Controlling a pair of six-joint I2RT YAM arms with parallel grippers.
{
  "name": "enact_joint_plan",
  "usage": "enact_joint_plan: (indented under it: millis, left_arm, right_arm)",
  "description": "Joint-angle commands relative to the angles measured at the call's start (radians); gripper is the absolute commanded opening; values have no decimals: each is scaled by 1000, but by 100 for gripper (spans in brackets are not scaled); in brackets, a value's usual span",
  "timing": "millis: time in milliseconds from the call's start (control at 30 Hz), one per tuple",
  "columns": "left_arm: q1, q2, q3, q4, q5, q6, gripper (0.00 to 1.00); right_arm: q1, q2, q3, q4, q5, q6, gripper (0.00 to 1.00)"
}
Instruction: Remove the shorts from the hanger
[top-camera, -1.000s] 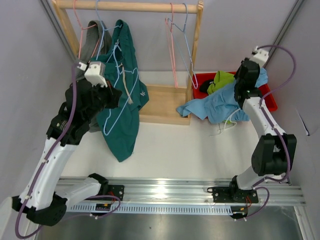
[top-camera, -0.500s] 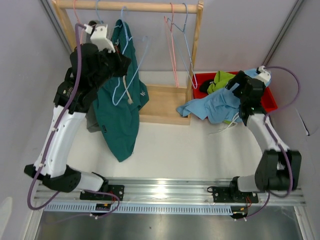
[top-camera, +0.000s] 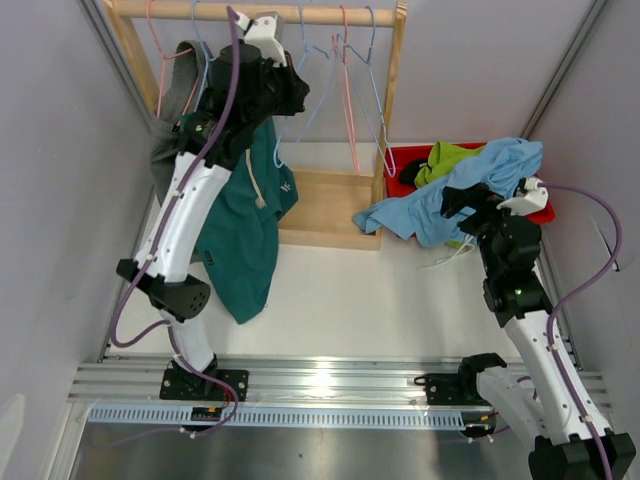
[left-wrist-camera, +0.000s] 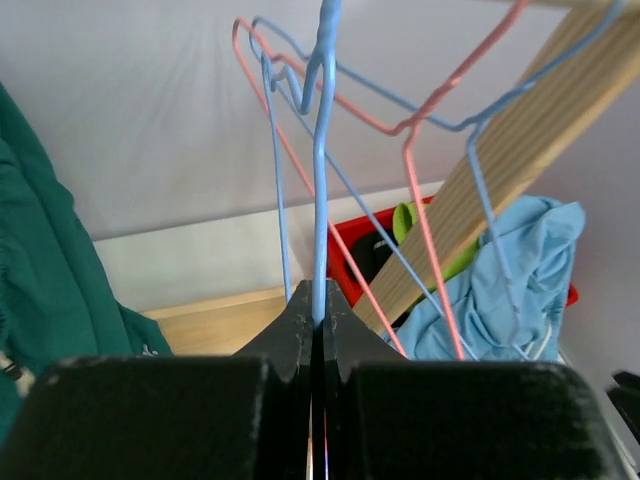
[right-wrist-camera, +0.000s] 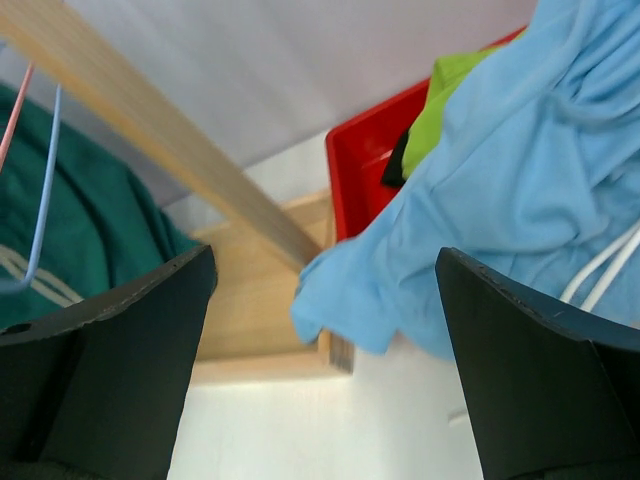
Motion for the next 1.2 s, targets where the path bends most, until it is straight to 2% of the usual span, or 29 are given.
enact_joint_plan:
  millis: [0,67,100,133,233,400,500,633,767,867,967,1167]
  left_arm:
    - [-6,58,43,74,11,-20,0]
    - [-6,77,50,65,13,-28,2]
    - [-6,74,38,59,13,-34,6]
    - [-6,57,30,57,11,-34,19]
    - [-6,-12,-22,57,-4,-22,38]
    - [-6,-141,-48,-4,-56,47,45]
    - [7,-244,-90,-47,-114,107,52]
    - [82,-356,-244,-50,-147,145,56]
    - [196,-400,-317,-56,-128,150,55]
    - [233,-405,-346,-33,-124,156,55]
    - [303,-365,-303,-28,-81,138,53]
    - [359,-224,-181,-71,-75,130,51]
  right_arm:
    - [88,-64,-11,-67,19,12,99]
    - [128,-85,-8,-90,70,-7,99]
    - [159,-87,-8,-99,82,-14,99]
    - [170,-84,-8,-105,102,-18,99]
    - [193,-81,-11,-110,108,-23,99]
    - [225,-84,-9,-117,122,-20,99]
    - [243,-93,-8,-123,139,-26,99]
    - [262,-94,-8,-127,144,-24,99]
    - [282,-96,-2,-134,151,-27,99]
    - [294,-101,0,-143,162,-34,99]
    - [299,-108,3,-163,168,-41,99]
    - [300,-140,2,-214,191,-67,99]
